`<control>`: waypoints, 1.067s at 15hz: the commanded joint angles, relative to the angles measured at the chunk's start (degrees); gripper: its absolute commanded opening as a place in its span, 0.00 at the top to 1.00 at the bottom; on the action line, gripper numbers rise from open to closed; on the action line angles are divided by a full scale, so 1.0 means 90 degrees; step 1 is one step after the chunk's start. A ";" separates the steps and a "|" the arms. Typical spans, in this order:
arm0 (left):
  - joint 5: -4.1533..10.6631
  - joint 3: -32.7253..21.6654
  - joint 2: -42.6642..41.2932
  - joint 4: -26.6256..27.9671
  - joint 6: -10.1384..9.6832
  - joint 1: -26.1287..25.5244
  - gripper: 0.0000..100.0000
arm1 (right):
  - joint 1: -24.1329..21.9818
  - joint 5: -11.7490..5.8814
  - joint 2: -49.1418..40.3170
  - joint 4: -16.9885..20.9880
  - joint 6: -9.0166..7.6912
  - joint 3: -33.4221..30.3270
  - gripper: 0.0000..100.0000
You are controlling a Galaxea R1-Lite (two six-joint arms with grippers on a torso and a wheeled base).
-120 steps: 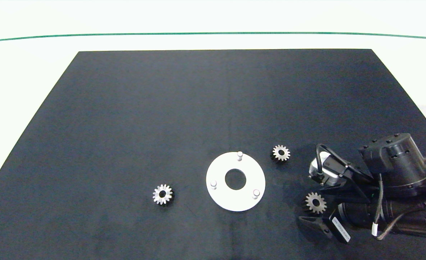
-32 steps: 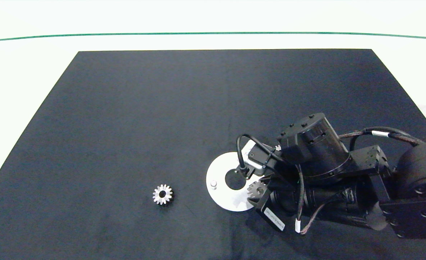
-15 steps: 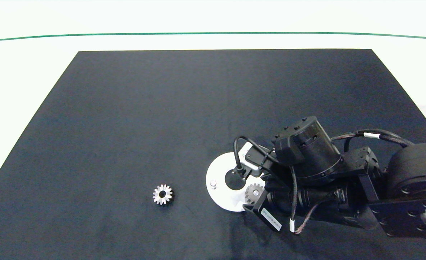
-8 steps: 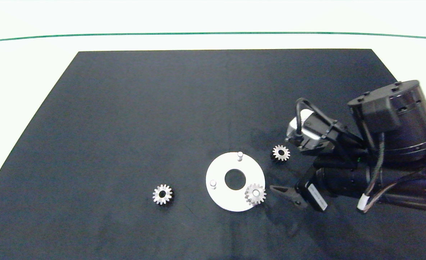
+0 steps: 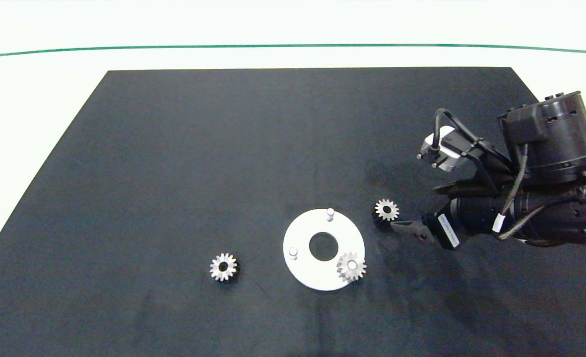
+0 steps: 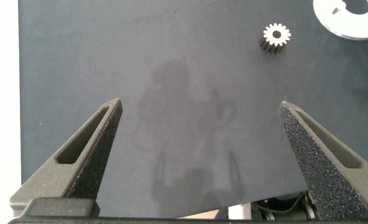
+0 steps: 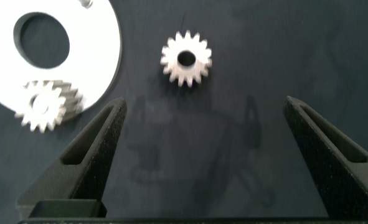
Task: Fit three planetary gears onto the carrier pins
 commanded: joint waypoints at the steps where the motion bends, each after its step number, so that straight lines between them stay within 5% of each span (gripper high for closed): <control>1: -0.0002 -0.0006 -0.0012 0.0021 0.0008 -0.0005 0.00 | 0.0017 -0.0002 0.0502 -0.0002 0.0013 -0.0241 0.00; 16: -0.0002 0.0004 -0.0012 0.0021 0.0008 -0.0014 0.00 | 0.0027 0.0242 0.1147 -0.0012 0.0052 -0.0622 0.00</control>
